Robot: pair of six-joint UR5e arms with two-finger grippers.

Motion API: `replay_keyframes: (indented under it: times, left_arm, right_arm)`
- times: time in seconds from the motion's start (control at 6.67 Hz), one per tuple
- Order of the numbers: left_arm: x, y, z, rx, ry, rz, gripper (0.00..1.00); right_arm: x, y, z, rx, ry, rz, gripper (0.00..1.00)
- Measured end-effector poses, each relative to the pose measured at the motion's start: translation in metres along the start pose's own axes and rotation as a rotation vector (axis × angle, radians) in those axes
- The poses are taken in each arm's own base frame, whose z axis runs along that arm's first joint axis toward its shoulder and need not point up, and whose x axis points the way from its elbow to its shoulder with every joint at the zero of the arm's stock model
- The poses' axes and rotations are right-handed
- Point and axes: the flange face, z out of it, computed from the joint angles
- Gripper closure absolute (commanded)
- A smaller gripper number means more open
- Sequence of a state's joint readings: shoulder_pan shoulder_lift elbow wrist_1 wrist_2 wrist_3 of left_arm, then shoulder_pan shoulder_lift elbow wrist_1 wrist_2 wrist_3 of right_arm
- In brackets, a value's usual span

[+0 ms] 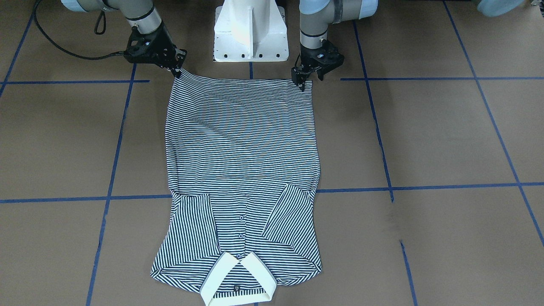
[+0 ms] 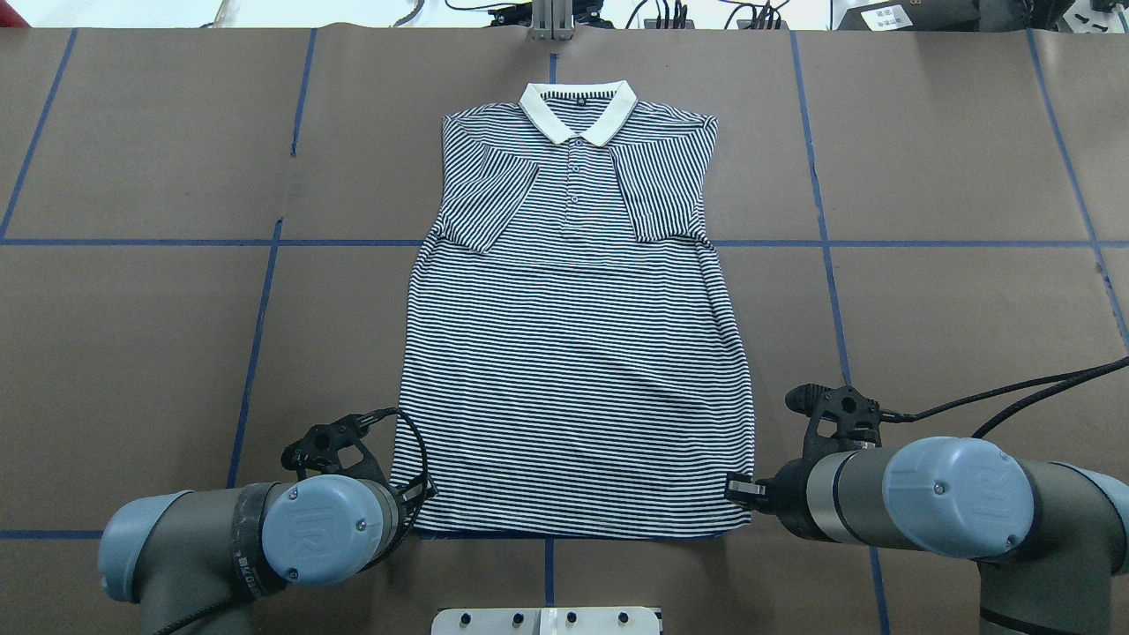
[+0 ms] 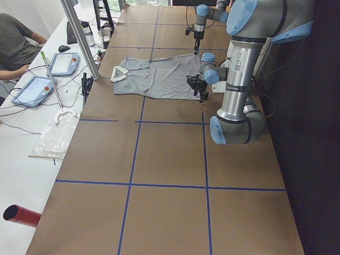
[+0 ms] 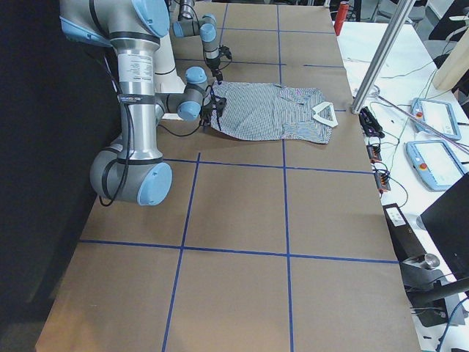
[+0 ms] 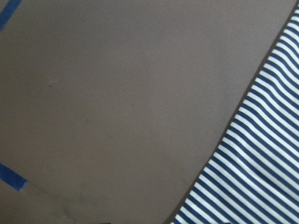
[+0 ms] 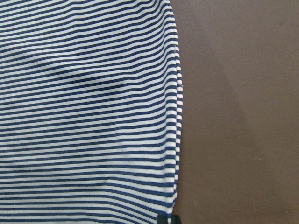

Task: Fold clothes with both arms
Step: 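Grasp the hem corners with both grippers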

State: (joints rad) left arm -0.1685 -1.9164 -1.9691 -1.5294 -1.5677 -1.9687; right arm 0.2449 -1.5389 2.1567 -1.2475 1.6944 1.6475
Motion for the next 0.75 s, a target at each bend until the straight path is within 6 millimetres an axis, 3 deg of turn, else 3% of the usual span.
replay_keyframes:
  times: [0.45, 0.75]
  left_arm:
    - [0.005, 0.003, -0.004, -0.005, 0.009, 0.000, 1.00]
    - [0.012, 0.005, -0.016, -0.016, 0.032, 0.003, 1.00]
  right_arm:
    - [0.001, 0.000, 0.000, 0.001, 0.002, 0.001, 1.00]
    - [0.001, -0.002, -0.002, 0.002, 0.000, 0.002, 1.00]
